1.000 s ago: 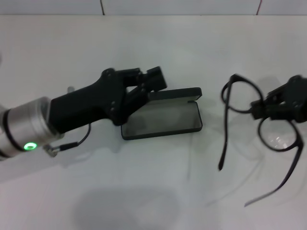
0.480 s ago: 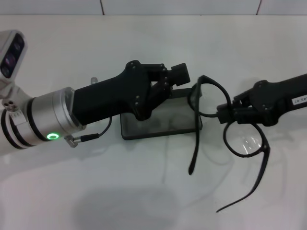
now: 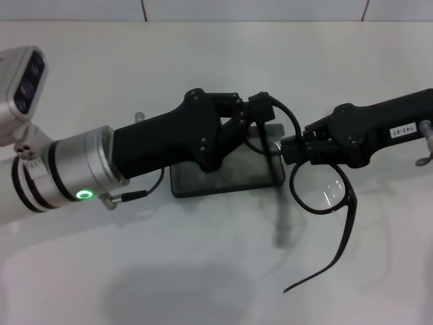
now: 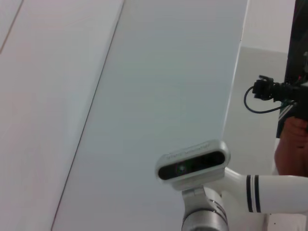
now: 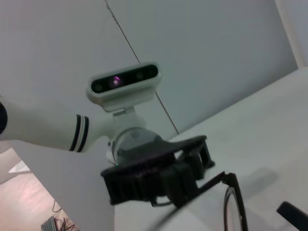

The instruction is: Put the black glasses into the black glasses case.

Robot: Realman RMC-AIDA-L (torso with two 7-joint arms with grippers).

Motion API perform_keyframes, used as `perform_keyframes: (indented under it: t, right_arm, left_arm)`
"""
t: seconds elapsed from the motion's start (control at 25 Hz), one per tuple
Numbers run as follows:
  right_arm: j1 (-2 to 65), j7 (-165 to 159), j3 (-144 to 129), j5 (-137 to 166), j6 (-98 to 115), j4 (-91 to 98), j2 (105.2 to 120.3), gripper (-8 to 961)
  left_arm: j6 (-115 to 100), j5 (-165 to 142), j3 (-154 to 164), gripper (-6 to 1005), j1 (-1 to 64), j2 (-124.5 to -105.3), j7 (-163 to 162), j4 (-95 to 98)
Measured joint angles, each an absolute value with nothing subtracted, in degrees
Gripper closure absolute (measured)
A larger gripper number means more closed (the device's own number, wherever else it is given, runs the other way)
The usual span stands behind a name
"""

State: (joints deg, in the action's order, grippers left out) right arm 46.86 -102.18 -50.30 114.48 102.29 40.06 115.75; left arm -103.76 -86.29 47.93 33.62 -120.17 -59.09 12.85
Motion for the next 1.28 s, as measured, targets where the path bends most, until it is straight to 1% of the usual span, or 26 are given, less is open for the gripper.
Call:
perform_keyframes:
  t: [0.84, 1.28]
  right_arm:
    - [46.5, -101.9, -51.2, 111.5, 102.4, 38.6, 115.75, 839]
    - [44.7, -101.7, -50.3, 110.0, 101.1, 38.4, 115.13, 834]
  left_arm:
    - [-103.2, -85.7, 49.2, 959, 34.0, -120.41, -57.9, 12.2]
    - [-109.5, -77.6, 49.1, 956, 30.2, -119.98, -57.9, 12.6]
